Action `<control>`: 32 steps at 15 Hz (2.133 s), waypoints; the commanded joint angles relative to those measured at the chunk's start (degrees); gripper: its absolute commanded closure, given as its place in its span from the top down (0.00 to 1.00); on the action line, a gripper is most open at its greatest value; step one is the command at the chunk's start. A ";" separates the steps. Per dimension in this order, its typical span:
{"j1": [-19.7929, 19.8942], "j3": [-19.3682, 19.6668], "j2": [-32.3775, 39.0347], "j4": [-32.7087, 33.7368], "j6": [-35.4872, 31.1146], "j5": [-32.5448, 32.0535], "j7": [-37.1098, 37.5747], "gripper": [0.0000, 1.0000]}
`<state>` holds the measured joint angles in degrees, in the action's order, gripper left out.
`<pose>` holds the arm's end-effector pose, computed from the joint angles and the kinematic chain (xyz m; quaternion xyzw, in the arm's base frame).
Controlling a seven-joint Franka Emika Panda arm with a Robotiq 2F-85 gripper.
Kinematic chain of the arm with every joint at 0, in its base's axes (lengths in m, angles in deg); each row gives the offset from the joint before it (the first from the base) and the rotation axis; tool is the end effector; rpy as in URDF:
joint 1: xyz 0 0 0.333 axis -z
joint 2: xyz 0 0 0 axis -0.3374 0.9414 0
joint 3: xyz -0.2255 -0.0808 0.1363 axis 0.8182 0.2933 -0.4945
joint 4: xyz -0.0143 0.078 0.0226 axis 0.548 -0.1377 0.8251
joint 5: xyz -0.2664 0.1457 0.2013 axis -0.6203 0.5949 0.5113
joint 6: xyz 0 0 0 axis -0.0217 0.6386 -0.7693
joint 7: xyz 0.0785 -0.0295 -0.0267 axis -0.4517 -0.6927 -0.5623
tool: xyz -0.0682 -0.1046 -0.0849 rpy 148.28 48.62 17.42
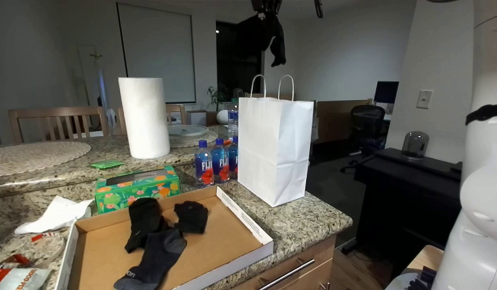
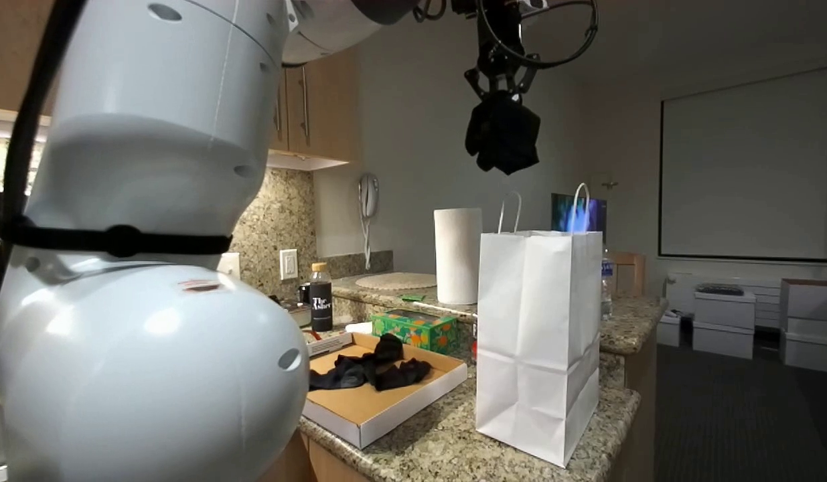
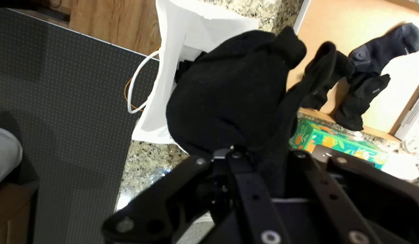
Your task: Place the black socks inside the white bag
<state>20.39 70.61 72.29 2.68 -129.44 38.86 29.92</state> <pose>0.5080 -0.0099 0.6690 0.9938 0.1075 0.0041 0.0291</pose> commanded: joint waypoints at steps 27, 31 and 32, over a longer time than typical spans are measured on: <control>11.78 10.19 -9.56 -23.60 -13.25 24.58 -8.64 0.10; 11.59 10.40 -7.27 -23.53 -13.19 24.56 -7.35 0.10; 11.58 10.46 -6.37 -23.00 -13.14 24.02 -6.27 0.10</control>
<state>31.58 80.78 64.68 -19.78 -141.95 61.80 23.36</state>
